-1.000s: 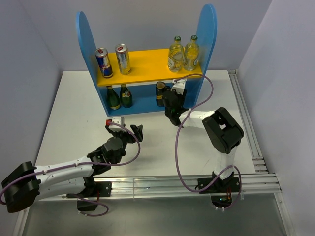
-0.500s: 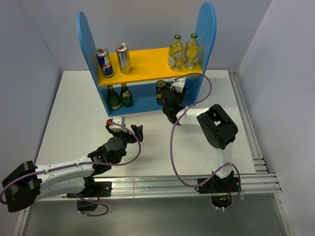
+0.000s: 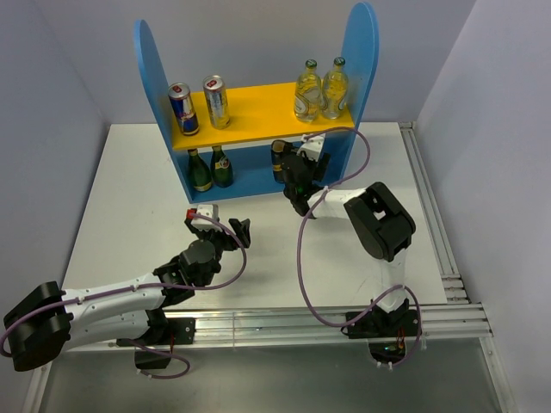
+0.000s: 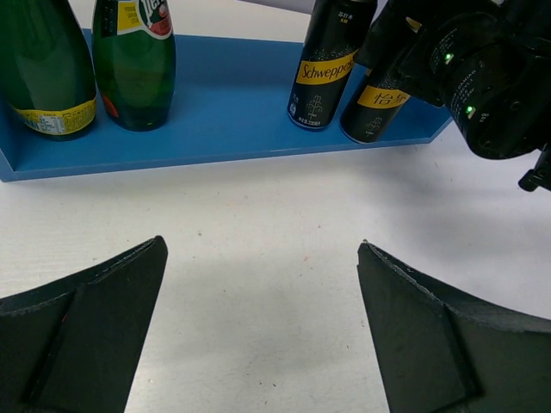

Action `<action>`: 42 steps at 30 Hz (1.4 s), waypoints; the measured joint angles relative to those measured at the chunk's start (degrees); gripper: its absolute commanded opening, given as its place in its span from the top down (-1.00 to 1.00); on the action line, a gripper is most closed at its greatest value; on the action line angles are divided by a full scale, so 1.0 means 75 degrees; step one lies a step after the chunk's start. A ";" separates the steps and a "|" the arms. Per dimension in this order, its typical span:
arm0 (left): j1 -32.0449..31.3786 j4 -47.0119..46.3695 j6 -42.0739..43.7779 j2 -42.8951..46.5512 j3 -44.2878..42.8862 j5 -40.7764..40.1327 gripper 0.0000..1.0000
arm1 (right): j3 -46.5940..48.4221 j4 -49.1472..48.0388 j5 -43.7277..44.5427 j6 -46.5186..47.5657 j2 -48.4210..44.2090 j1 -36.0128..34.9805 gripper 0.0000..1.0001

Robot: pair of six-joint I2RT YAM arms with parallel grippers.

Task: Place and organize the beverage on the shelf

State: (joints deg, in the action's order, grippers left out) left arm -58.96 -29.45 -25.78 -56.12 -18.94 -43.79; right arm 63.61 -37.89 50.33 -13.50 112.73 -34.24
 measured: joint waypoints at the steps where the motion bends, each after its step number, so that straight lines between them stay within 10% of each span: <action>1: 0.0000 0.0000 0.0000 0.0000 0.0000 0.0000 -0.99 | -0.0015 0.0000 -0.0006 -0.0006 -0.0012 0.0000 -0.86; 25: -0.0003 0.0274 -0.0052 0.0035 -0.0015 -0.0006 -0.99 | -0.2311 0.0871 0.0347 -0.0912 -0.3305 -0.1416 -0.82; 34: -0.0026 0.3657 -0.0749 0.0548 -0.2122 0.0009 -0.99 | -0.2352 0.5362 0.0064 -0.2690 -0.6974 -0.3611 -0.83; 42: -0.0099 0.7006 -0.1125 0.1568 -0.5461 0.0032 -0.99 | 0.0391 1.0322 0.0618 -0.3535 -0.9305 -0.4666 -1.00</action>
State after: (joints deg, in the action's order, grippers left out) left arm -59.70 23.09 -34.22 -44.36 -59.90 -43.55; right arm 66.54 39.53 54.96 -40.01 42.94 -69.23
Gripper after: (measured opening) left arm 0.993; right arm 0.951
